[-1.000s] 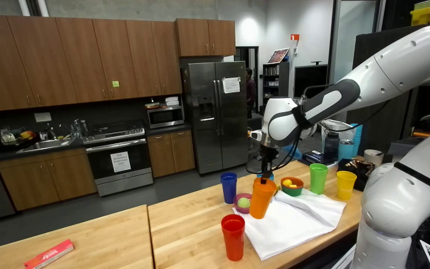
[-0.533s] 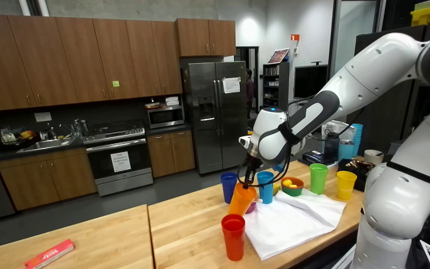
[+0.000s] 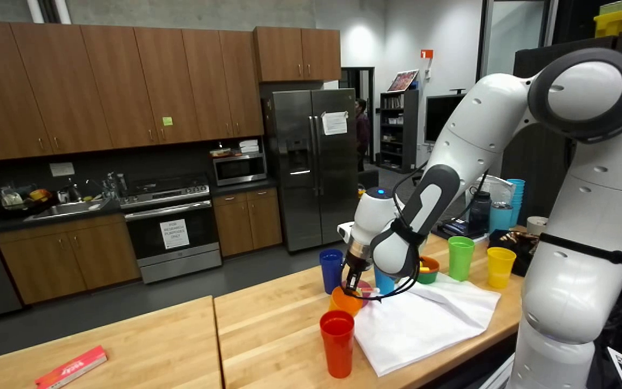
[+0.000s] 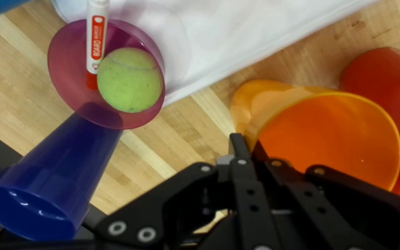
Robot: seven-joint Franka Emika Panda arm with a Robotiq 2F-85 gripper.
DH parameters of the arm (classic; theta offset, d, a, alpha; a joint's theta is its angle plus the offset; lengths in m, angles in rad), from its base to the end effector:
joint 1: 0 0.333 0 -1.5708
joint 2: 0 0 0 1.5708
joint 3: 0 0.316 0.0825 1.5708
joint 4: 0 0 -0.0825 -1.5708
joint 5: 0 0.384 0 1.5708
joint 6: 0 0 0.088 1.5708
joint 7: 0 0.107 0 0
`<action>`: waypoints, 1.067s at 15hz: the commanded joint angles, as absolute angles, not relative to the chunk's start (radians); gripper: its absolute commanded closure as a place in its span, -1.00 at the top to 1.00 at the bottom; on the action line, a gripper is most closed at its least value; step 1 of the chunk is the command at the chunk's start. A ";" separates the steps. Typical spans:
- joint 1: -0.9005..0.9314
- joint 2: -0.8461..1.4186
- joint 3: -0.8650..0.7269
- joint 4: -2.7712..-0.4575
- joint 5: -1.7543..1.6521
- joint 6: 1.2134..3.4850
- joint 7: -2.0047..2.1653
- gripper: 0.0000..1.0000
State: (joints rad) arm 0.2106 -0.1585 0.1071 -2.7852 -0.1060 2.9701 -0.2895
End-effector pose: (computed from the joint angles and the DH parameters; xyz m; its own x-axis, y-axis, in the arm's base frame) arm 0.3886 0.1341 0.2927 0.7076 0.6408 0.2979 0.6246 -0.7643 0.1605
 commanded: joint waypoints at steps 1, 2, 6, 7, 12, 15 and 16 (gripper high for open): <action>0.135 -0.136 0.160 -2.782 -0.213 3.006 -0.149 -0.98; 0.122 -0.135 0.171 -2.780 -0.236 3.006 -0.112 -0.98; 0.111 -0.140 0.150 -2.778 -0.240 2.976 -0.088 -0.98; 0.095 -0.149 0.156 -2.778 -0.258 2.963 -0.071 -0.41; 0.108 -0.146 0.151 -2.776 -0.237 2.963 -0.087 -0.42; 0.110 -0.146 0.151 -2.776 -0.237 2.964 -0.087 -0.30; 0.110 -0.146 0.151 -2.776 -0.237 2.964 -0.087 -0.30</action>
State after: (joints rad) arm 0.1100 -0.1463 0.1513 -2.7763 -0.2367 2.9635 -0.0875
